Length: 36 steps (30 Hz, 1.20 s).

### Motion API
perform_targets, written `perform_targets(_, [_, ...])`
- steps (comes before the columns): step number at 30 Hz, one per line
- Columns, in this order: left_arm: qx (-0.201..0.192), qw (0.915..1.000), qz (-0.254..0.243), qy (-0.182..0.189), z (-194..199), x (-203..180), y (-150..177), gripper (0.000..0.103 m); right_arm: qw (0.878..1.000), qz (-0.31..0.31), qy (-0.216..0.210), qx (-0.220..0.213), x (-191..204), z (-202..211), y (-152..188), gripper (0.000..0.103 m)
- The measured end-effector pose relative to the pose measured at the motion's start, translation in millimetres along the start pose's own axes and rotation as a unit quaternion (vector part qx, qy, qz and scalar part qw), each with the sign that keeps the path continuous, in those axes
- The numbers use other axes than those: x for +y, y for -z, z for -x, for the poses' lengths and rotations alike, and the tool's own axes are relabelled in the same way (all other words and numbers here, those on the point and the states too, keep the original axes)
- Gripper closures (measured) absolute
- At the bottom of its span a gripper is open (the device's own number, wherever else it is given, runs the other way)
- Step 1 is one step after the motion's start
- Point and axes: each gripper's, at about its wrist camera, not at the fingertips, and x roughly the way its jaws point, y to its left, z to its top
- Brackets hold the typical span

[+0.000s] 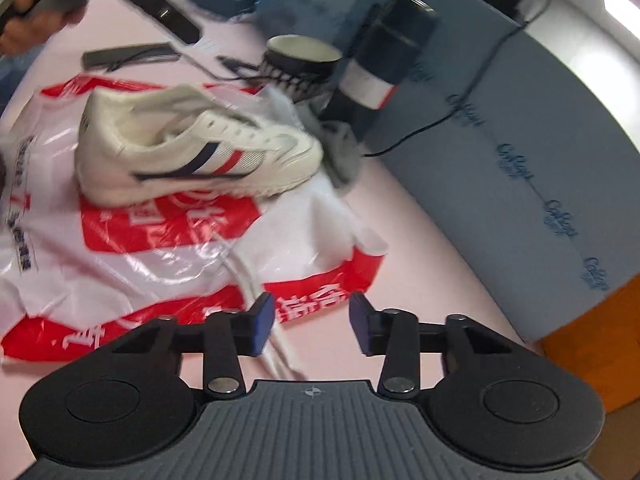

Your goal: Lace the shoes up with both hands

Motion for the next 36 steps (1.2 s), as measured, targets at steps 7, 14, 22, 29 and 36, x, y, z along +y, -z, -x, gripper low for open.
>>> perform_targets(7, [0.022, 0.9995, 0.014, -0.019, -1, 6, 5, 0.009, 1.0, 0.014, -0.025, 0.009, 6, -17, 2, 0.069])
perform_targets(14, [0.032, 0.9991, 0.018, -0.022, -6, 8, 6, 0.008, 0.999, 0.022, -0.048, 0.003, 15, -32, -5, 0.075])
perform_targets(22, [0.038, 0.999, 0.013, -0.017, -8, 7, 6, 0.002, 0.997, -0.028, -0.063, -0.026, 17, -42, -14, 0.08])
perform_targets(29, [0.052, 0.9985, 0.015, -0.01, -13, 7, 7, 0.002, 0.993, -0.076, -0.075, -0.043, 15, -43, -13, 0.097])
perform_targets(36, [0.057, 0.9981, 0.021, -0.008, -14, 8, 10, 0.002, 0.961, -0.242, -0.102, -0.08, -14, -38, -12, 0.101])
